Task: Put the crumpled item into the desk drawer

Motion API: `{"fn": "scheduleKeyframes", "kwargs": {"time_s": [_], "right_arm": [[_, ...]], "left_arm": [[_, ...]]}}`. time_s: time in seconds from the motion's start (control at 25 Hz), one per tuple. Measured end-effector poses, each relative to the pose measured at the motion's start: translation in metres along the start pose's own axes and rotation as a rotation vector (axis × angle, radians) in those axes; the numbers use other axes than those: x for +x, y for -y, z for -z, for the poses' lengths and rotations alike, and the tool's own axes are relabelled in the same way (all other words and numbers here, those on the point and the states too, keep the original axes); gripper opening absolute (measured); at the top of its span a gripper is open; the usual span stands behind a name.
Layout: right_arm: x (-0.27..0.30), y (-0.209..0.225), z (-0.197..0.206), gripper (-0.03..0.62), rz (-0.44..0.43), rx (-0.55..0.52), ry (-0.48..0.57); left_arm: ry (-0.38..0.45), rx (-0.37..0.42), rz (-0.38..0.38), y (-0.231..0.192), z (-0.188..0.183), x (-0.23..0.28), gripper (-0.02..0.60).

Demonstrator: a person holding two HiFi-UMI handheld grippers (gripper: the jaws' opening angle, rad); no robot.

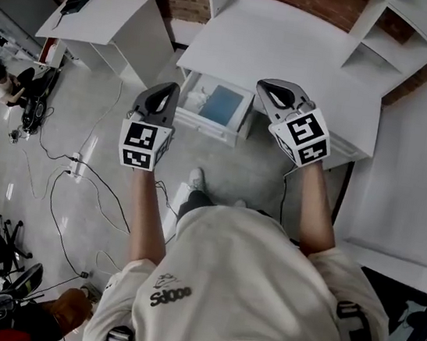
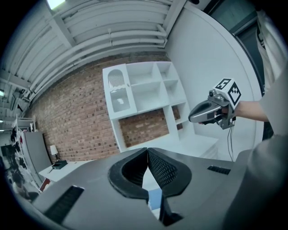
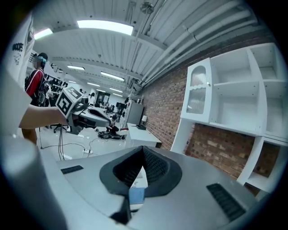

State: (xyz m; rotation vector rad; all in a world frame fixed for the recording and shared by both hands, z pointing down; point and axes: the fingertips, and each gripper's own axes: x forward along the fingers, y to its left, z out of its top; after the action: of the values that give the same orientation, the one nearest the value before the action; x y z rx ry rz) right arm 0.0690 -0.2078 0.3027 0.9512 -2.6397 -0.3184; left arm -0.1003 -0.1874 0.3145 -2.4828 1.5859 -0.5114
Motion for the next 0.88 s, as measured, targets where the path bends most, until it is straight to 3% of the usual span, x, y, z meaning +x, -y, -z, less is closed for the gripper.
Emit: {"fn": "scheduleKeyframes", "kwargs": {"time_s": [0.24,0.4,0.88], "right_arm": [[0.003,-0.004,-0.022,0.005,-0.009,-0.037,0.048],[0.012,-0.006,-0.024,0.005,-0.016,-0.053,0.033],[0.023,0.007,-0.028,0.005,0.002,-0.062,0.040]], "left_arm": [[0.040,0.049,-0.021,-0.004,-0.020,-0.011,0.018],[0.073,0.040,-0.019,-0.008,-0.025,-0.010,0.018],[0.078,0.077,-0.037,-0.019,-0.030,0.002,0.018]]}}
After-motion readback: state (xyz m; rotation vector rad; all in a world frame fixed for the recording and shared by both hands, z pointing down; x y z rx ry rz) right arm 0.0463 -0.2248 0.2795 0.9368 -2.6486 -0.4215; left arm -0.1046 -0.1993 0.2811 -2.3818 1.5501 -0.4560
